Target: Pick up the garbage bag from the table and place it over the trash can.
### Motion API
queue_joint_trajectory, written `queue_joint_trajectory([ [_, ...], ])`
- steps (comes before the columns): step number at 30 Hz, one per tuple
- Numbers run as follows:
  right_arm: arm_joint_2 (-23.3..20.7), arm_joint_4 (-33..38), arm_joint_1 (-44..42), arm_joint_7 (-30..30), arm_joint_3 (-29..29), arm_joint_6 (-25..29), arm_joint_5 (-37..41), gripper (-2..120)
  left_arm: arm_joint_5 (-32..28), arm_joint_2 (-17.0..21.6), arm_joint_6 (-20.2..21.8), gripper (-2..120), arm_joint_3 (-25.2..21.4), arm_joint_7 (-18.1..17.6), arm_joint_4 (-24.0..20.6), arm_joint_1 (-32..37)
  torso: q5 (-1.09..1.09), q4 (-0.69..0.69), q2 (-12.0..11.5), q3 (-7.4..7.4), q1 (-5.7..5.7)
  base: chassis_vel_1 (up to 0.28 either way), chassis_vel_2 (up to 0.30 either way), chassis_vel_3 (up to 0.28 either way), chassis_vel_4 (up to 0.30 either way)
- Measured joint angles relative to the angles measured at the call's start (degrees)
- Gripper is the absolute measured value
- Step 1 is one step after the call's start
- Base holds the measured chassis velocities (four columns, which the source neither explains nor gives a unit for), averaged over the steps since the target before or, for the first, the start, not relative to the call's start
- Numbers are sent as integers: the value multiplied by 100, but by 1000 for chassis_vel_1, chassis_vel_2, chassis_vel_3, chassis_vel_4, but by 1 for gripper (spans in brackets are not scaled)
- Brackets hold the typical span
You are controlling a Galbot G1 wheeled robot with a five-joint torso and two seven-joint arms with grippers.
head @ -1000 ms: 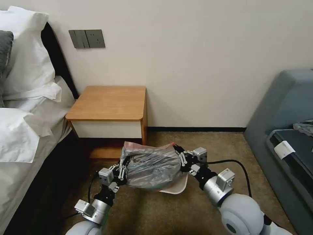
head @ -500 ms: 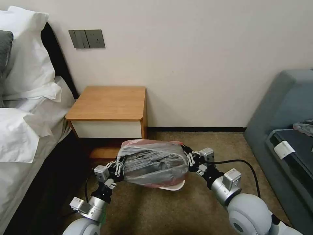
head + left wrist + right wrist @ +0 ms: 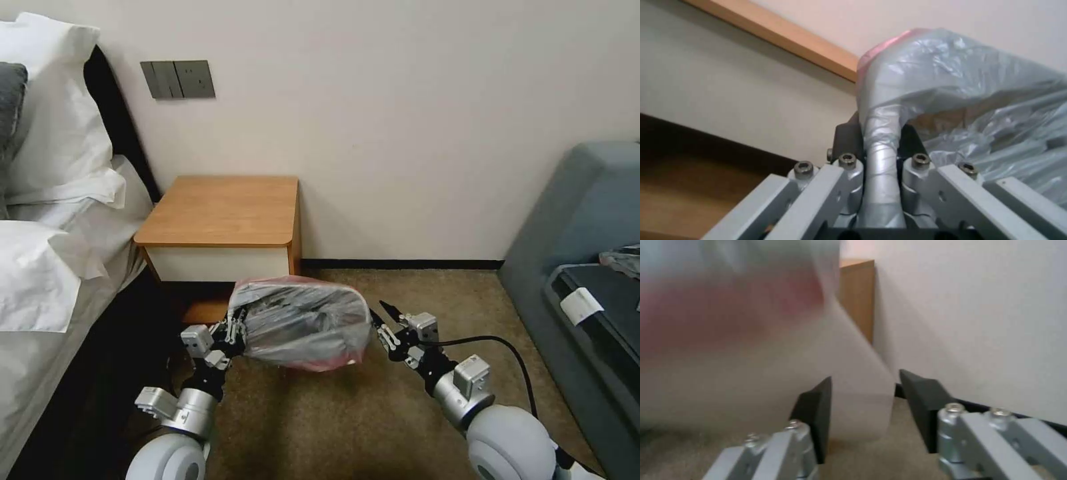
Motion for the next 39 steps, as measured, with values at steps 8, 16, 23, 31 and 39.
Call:
queue_joint_trajectory([
  [8,169,17,-480,-85,299,301,-523,73,88,-78,321,5,-10,-393,-47,-65,0,0,0,0,0,0,0,0,0],
  [16,1003,983,-1474,55,924,516,-355,100,205,-193,355,5,-32,-846,-52,-122,-1,-1,0,0,0,0,0,0,0],
  [23,1515,1419,-1744,-68,324,523,1305,100,204,-232,251,5,17,-862,-4,-193,-1,-1,0,0,0,0,0,0,0],
  [31,1528,615,-1455,-439,162,853,-880,100,217,-183,224,5,50,-813,26,-197,0,0,0,0,0,0,0,0,0],
  [39,1306,71,-857,-1016,66,1178,-1691,100,294,-208,227,5,109,-795,60,-226,0,0,0,0,0,0,0,0,0],
])
